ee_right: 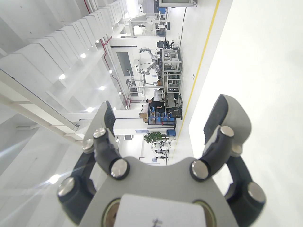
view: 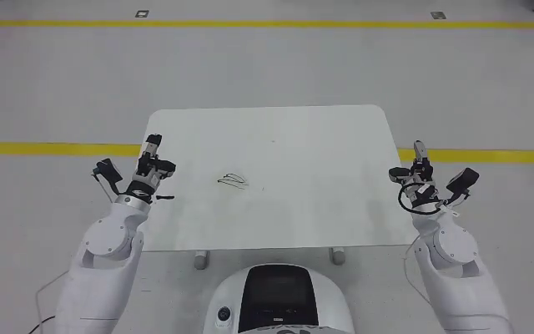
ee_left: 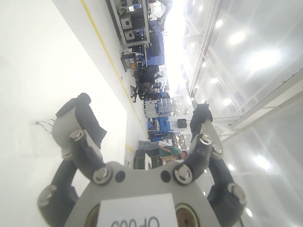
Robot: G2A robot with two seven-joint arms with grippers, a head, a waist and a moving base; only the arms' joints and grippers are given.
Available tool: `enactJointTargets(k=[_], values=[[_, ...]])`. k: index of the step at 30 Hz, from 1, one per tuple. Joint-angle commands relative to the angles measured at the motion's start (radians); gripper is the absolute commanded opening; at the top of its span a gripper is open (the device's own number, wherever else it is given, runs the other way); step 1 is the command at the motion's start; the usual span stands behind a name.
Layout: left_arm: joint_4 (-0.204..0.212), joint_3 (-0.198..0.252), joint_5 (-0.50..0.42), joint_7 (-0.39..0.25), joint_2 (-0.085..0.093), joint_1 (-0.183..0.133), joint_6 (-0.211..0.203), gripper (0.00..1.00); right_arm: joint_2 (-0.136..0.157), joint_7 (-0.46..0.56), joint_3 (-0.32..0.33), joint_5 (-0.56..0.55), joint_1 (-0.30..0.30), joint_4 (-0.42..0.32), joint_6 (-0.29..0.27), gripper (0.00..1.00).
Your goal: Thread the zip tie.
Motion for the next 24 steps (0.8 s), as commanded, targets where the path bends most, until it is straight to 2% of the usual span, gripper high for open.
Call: enactJointTargets(k=[1, 5, 6, 7, 8, 10, 24], values=[[-0.016, 0.006, 0.028, -0.024, 0.003, -0.026, 0.056, 1.00, 0.000, 0.000, 0.000, 0.000, 0.000, 0.000, 0.000, 1.00], [-0.046, 0.031, 0.045, -0.112, 0.007, -0.074, 0.185, 1.00, 0.000, 0.000, 0.000, 0.000, 0.000, 0.000, 0.000, 1.00], [-0.047, 0.038, 0.033, -0.136, 0.008, -0.090, 0.233, 1.00, 0.000, 0.000, 0.000, 0.000, 0.000, 0.000, 0.000, 1.00], [-0.051, 0.049, 0.066, -0.158, 0.011, -0.109, 0.287, 1.00, 0.000, 0.000, 0.000, 0.000, 0.000, 0.000, 0.000, 1.00], [-0.058, 0.071, 0.141, -0.172, 0.016, -0.133, 0.335, 1.00, 0.000, 0.000, 0.000, 0.000, 0.000, 0.000, 0.000, 1.00], [-0.035, 0.106, 0.178, -0.202, 0.018, -0.150, 0.335, 1.00, 0.000, 0.000, 0.000, 0.000, 0.000, 0.000, 0.000, 1.00], [-0.035, 0.106, 0.178, -0.202, 0.018, -0.150, 0.335, 1.00, 0.000, 0.000, 0.000, 0.000, 0.000, 0.000, 0.000, 1.00]])
